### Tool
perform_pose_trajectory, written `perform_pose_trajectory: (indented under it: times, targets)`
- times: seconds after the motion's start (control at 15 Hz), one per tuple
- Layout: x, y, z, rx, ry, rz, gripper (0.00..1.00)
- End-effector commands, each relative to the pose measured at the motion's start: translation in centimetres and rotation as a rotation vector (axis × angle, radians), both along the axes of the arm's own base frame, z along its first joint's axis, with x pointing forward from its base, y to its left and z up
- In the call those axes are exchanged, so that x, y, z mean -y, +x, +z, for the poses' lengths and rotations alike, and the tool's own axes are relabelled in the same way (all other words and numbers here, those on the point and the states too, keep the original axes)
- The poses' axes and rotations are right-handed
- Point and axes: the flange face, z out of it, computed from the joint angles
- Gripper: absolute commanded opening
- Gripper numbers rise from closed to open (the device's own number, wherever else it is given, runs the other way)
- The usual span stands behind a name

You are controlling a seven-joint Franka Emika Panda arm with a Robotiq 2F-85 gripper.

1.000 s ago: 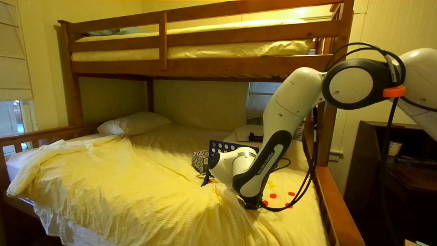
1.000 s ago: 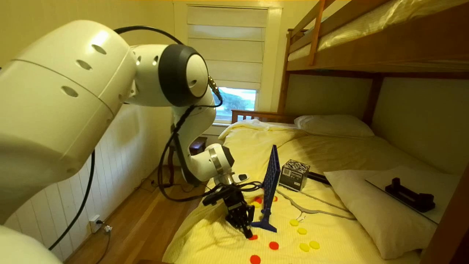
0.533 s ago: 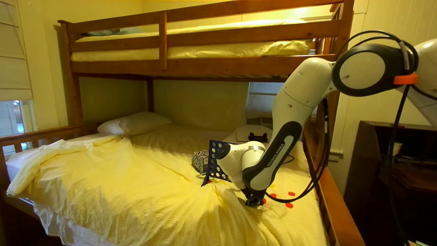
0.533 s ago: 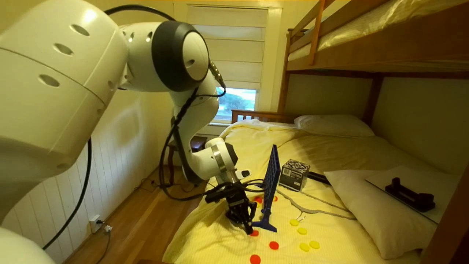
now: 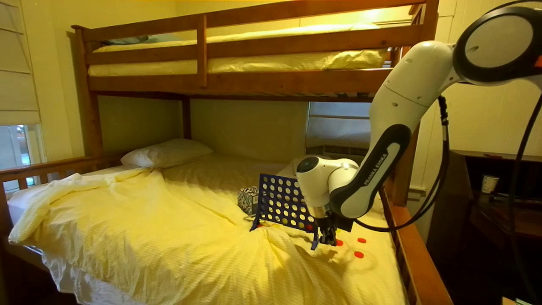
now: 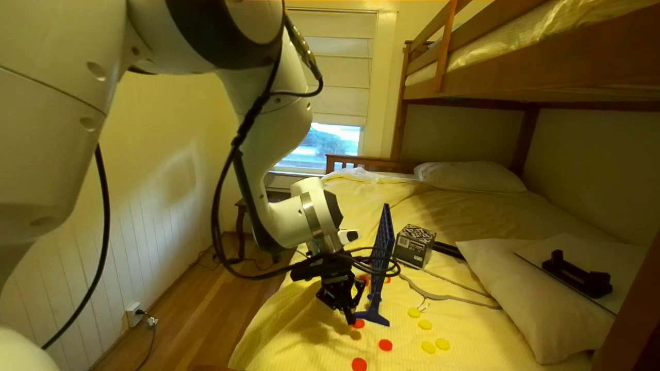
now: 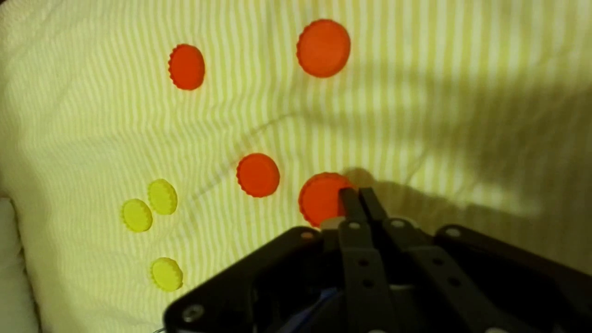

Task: Put one orange disc in the blue board

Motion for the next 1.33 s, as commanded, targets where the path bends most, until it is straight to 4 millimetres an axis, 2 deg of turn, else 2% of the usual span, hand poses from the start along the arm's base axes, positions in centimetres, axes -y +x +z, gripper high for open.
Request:
perform_pose_trajectory:
  times: [0.0, 0.53, 1.27]
  targets:
    - [1.7, -3.9, 3.6, 0.012, 0.061, 0.063, 0.01]
    - [5.2, -6.8, 9.2, 0.055, 0.178, 0.203, 0.01]
    - [8.3, -9.3, 14.8, 0.117, 0.429, 0.316, 0.01]
